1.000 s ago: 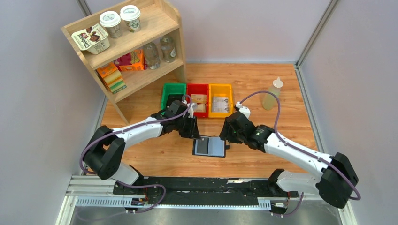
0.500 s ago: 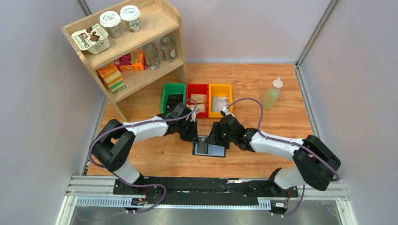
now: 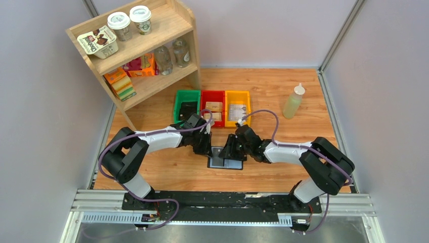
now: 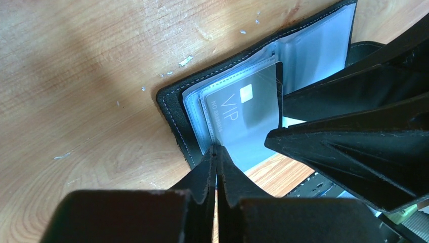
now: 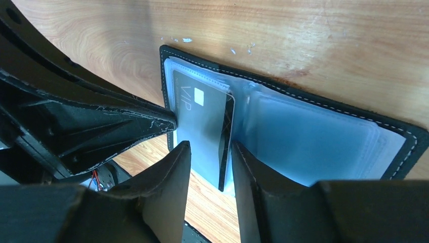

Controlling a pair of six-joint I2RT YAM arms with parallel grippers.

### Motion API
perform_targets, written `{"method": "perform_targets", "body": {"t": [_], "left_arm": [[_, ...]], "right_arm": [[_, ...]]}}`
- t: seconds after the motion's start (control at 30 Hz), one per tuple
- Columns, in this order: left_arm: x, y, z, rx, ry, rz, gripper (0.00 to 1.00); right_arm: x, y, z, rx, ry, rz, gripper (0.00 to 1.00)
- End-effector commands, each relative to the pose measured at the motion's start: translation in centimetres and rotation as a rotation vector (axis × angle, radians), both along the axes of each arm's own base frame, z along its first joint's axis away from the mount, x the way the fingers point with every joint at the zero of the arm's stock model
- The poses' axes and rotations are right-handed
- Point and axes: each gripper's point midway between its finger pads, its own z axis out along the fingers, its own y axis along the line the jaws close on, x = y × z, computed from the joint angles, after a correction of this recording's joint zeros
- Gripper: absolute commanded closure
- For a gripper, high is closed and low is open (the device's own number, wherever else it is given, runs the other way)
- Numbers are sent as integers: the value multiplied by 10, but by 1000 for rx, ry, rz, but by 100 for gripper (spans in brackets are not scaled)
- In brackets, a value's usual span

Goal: Take the credit cards out of the card holder
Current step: Remove the credit card from the card holder.

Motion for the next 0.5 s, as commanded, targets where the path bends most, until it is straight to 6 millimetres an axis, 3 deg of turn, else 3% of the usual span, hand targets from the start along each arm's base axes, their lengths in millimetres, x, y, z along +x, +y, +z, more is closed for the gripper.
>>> {"method": "perform_targets", "body": {"t": [0.0, 0.2, 0.47], "left_arm": [[-8, 6, -11, 29, 22, -8, 100], [-12, 12, -18, 57, 31, -4, 100], [-13, 17, -24, 91, 39, -6, 100]], "right_arm": [[4, 13, 9, 70, -15, 15, 61], [6, 18, 28, 133, -73, 28, 66], [6, 24, 56, 223, -155, 65, 84]]}}
